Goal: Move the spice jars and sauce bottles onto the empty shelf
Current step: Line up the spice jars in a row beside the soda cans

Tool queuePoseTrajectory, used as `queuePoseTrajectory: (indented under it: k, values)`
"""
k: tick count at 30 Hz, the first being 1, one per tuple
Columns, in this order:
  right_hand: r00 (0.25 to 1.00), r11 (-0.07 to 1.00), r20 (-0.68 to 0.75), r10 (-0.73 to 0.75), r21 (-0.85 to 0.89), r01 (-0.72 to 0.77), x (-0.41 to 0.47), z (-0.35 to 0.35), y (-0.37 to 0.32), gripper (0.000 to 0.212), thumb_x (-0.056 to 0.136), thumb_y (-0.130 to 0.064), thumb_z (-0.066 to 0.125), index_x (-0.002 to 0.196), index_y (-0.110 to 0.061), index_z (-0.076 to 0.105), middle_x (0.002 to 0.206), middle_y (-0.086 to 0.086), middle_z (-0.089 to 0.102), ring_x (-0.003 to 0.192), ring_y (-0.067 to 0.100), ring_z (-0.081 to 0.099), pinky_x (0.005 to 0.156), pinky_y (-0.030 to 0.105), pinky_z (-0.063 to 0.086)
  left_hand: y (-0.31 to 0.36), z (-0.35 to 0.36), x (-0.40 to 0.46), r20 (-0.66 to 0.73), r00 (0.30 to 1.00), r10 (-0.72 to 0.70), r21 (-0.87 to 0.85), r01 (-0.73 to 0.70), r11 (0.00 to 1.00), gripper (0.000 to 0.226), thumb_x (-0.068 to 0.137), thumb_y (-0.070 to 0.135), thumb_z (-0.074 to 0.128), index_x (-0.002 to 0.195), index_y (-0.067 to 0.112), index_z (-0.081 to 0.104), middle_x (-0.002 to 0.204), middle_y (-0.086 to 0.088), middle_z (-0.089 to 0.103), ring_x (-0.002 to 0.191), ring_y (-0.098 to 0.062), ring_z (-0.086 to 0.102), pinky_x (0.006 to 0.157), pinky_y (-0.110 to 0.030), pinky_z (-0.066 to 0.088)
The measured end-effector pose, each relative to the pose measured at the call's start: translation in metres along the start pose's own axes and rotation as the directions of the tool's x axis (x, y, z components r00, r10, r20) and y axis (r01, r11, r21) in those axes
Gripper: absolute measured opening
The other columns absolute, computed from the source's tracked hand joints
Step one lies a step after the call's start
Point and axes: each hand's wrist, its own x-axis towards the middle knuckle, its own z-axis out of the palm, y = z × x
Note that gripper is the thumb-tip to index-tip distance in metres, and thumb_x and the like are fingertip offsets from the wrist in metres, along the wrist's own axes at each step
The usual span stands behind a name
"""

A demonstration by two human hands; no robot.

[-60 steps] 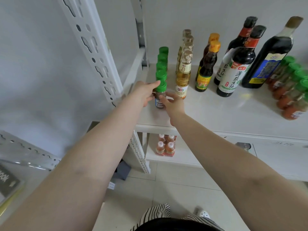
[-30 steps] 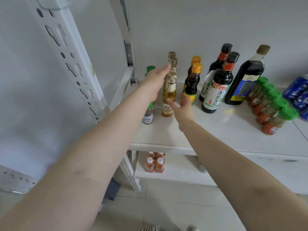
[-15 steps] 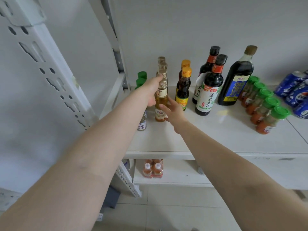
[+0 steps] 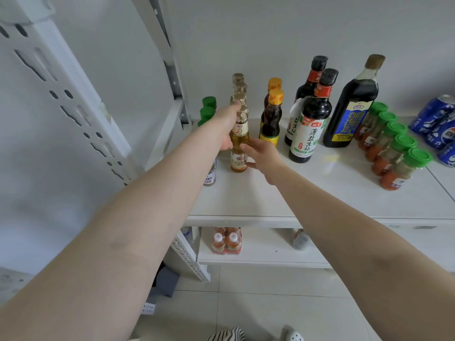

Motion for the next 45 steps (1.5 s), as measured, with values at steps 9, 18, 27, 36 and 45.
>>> queuePoseTrajectory:
  k: [9, 18, 27, 36, 45]
  values:
    - [0.999, 1.000, 0.048, -0.006, -0.006, 0.006, 0.000, -0.007, -0.004, 0.044, 0.094, -0.011, 0.056, 0.137, -0.007, 0.047, 0.131, 0.010, 0.058, 0.117, 0.021, 0.054, 0.101, 0.043, 0.046, -0.001, -0.003, -0.003, 0.046, 0.999, 0.003, 0.010, -0.004, 1.000, 0.062, 0.091, 0.053, 0.048, 0.141, 0.017, 0.040, 0.146, -0.013, 0.043, 0.131, -0.036, 0.043, 0.109, -0.061, 0.028]
    - [0.998, 0.999, 0.051, -0.026, -0.024, 0.027, 0.000, -0.006, -0.002, 0.044, 0.095, -0.014, 0.056, 0.138, -0.009, 0.047, 0.124, 0.006, 0.060, 0.115, 0.018, 0.053, 0.102, 0.044, 0.044, 0.001, -0.007, -0.016, 0.116, 0.993, 0.004, 0.041, -0.009, 0.999, 0.054, 0.096, 0.047, 0.045, 0.139, 0.016, 0.041, 0.143, -0.014, 0.045, 0.126, -0.037, 0.048, 0.081, -0.048, 0.044]
    - [0.999, 0.997, 0.033, -0.036, -0.061, 0.038, 0.000, -0.004, -0.001, 0.045, 0.095, -0.014, 0.057, 0.138, -0.011, 0.047, 0.117, 0.001, 0.060, 0.114, 0.017, 0.053, 0.100, 0.042, 0.045, 0.003, -0.010, -0.029, 0.125, 0.992, 0.006, 0.027, -0.010, 1.000, 0.054, 0.095, 0.048, 0.045, 0.140, 0.018, 0.040, 0.147, -0.015, 0.039, 0.125, -0.038, 0.048, 0.070, -0.046, 0.049]
    - [0.998, 0.985, 0.010, -0.068, -0.157, 0.069, -0.003, -0.009, -0.004, 0.052, 0.094, -0.018, 0.059, 0.143, -0.013, 0.042, 0.134, 0.005, 0.057, 0.110, 0.013, 0.054, 0.095, 0.035, 0.045, 0.002, -0.003, -0.031, 0.061, 0.997, 0.043, 0.126, -0.050, 0.991, 0.061, 0.096, 0.051, 0.041, 0.145, 0.016, 0.033, 0.153, -0.013, 0.030, 0.140, -0.030, 0.031, 0.112, -0.049, 0.025]
    - [0.998, 0.963, -0.016, -0.054, -0.266, 0.048, -0.004, -0.011, -0.006, 0.060, 0.092, -0.022, 0.062, 0.145, -0.011, 0.038, 0.136, 0.011, 0.056, 0.122, 0.021, 0.054, 0.094, 0.033, 0.048, 0.002, -0.006, -0.036, 0.002, 0.994, 0.108, 0.153, -0.107, 0.982, 0.063, 0.096, 0.047, 0.045, 0.147, 0.013, 0.029, 0.155, -0.012, 0.028, 0.143, -0.031, 0.025, 0.116, -0.049, 0.020]
